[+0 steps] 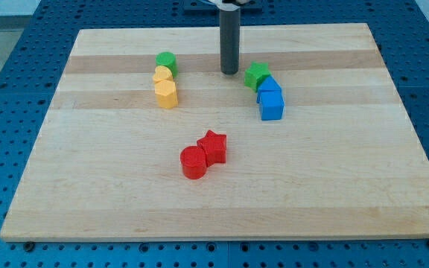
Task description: Push the green star to the top of the triangle
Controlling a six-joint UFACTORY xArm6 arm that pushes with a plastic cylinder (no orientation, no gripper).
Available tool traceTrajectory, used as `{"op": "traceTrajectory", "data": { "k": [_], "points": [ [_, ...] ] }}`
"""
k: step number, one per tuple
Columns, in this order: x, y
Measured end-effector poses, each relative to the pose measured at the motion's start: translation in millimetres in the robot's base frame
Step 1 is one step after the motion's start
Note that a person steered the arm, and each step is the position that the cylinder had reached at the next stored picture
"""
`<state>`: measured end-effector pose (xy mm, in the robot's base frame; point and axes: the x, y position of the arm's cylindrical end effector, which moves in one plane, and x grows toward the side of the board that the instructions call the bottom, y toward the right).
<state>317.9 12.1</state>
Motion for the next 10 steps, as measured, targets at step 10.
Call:
{"op": "traceTrajectory", "data": {
  "k": [10],
  "points": [
    [8.4, 27.7]
  ]
}}
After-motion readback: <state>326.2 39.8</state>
